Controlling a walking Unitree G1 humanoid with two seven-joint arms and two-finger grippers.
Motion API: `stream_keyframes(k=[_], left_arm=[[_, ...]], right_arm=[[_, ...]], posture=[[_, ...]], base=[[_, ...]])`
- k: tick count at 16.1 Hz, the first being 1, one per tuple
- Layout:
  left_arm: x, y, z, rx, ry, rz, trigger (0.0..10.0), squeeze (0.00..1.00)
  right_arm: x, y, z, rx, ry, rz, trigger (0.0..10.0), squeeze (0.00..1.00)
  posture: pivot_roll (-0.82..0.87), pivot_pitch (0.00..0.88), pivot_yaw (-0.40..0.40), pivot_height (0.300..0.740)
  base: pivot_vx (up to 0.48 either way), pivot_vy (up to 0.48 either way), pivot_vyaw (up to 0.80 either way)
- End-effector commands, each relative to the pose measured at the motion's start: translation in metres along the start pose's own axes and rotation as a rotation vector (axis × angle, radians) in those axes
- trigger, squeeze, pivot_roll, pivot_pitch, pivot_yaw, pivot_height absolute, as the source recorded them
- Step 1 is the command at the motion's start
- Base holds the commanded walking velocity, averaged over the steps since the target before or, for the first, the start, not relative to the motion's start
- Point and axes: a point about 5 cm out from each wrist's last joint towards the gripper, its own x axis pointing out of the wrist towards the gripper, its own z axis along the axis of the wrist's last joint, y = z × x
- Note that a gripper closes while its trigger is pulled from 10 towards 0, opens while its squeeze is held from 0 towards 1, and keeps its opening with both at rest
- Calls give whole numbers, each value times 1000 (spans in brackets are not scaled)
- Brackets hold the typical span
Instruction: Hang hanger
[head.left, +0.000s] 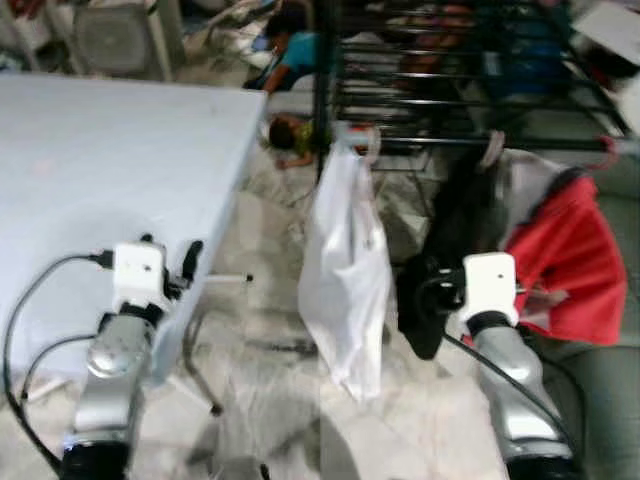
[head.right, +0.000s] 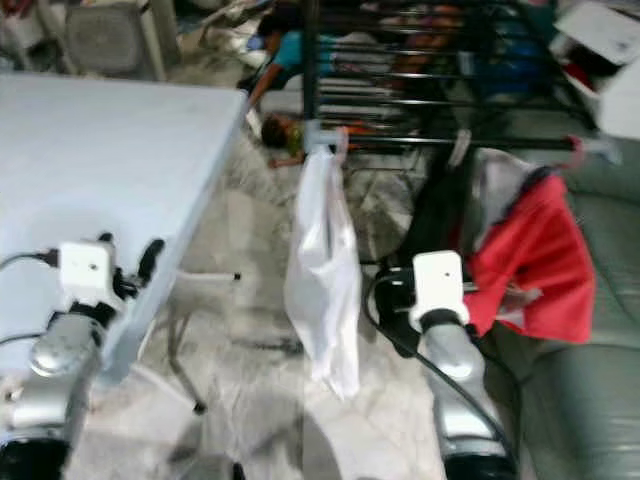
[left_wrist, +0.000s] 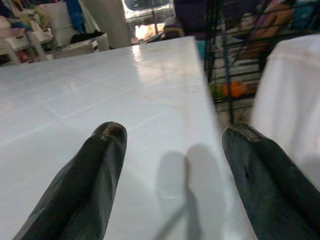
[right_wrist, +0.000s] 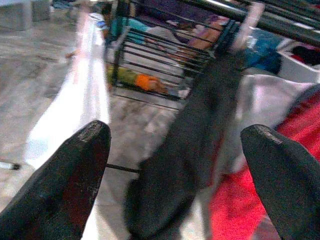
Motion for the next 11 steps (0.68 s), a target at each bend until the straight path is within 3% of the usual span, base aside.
stream_keyframes(k=[1, 4, 11], left_arm=[[6, -4, 14, 11, -50, -18, 10000, 0], [8, -4, 14, 5, -44, -11, 10000, 0], [6, -12, 20, -11, -79, -81, 10000, 0]], right_arm=[[-1, -4, 1, -1, -11, -20, 10000, 0], [0, -6, 2, 1, -17, -32, 10000, 0], [0, -7, 1, 13, -3, -43, 10000, 0]], posture=[[-47, 0, -5, 740], [-49, 0, -3, 740], [-52, 0, 2, 740]], base=[[0, 465, 0], [0, 416, 0], [0, 0, 0]])
